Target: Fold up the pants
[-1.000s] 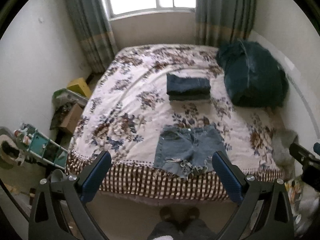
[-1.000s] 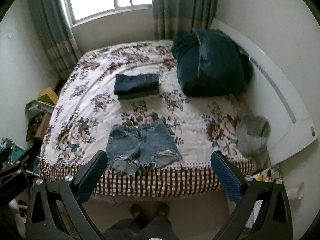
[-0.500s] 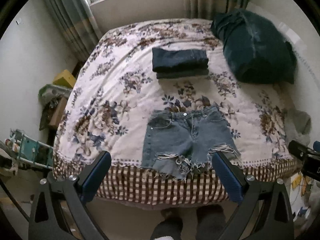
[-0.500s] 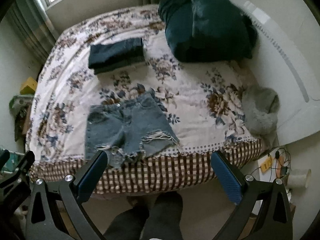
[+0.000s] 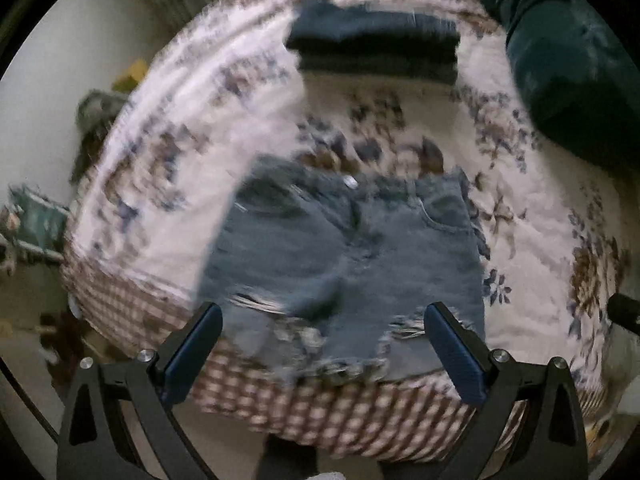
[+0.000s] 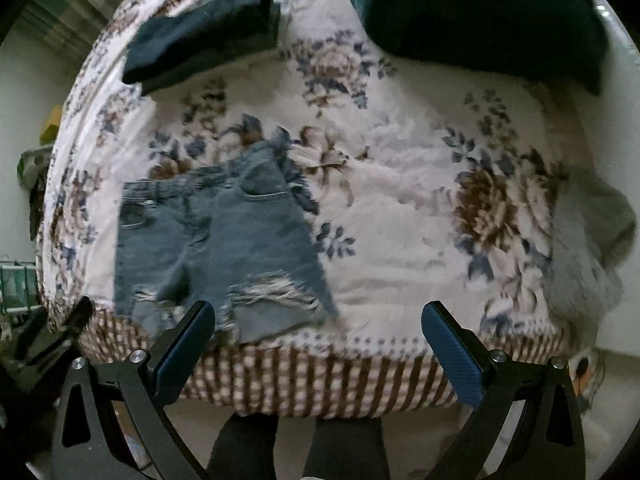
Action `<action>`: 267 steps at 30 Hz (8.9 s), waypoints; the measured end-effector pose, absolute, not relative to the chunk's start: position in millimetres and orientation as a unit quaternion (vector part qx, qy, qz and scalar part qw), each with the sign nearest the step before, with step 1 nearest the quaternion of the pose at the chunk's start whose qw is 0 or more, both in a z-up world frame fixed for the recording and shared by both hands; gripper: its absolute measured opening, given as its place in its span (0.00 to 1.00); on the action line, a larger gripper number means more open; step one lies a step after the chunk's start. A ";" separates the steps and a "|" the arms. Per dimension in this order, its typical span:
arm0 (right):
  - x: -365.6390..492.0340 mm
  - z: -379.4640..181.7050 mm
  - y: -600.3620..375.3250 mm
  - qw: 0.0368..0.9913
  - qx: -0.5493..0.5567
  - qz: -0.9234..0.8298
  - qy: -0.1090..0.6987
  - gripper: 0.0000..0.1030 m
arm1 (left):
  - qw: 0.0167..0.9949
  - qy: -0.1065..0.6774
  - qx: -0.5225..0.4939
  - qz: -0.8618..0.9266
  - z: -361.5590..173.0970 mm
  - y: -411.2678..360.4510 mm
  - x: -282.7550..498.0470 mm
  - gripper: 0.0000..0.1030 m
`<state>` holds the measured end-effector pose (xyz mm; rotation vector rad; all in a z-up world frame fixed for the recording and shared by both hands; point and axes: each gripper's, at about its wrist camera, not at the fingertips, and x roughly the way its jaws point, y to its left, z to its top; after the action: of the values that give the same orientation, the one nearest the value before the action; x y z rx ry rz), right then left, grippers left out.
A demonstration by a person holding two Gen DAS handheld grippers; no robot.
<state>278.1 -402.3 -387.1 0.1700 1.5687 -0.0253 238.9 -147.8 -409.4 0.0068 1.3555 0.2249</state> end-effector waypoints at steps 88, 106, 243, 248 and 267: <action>418.8 -559.0 121.1 0.650 -0.132 0.170 0.729 0.09 | 0.744 0.567 -0.281 0.215 -565.8 105.1 198.4 0.04; 438.1 -541.2 88.8 0.659 -0.053 0.184 0.727 0.84 | 0.715 0.544 -0.340 0.278 -564.1 153.6 198.9 0.72; 454.0 -372.8 -198.7 0.713 0.405 0.168 0.547 0.39 | 0.712 0.370 -0.591 0.078 -409.0 122.0 384.0 0.18; 539.9 -328.0 -230.7 0.752 0.437 0.135 0.474 0.39 | 0.726 0.376 -0.576 0.001 -381.2 118.4 514.0 0.18; 705.9 -496.2 -272.5 0.750 0.475 0.077 0.454 0.38 | 0.749 0.454 -0.479 -0.063 -531.1 99.5 740.5 0.18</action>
<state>705.9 -272.5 -496.2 1.0384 0.9926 0.1681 740.5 99.5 -531.1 -1.0472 0.9924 -0.1378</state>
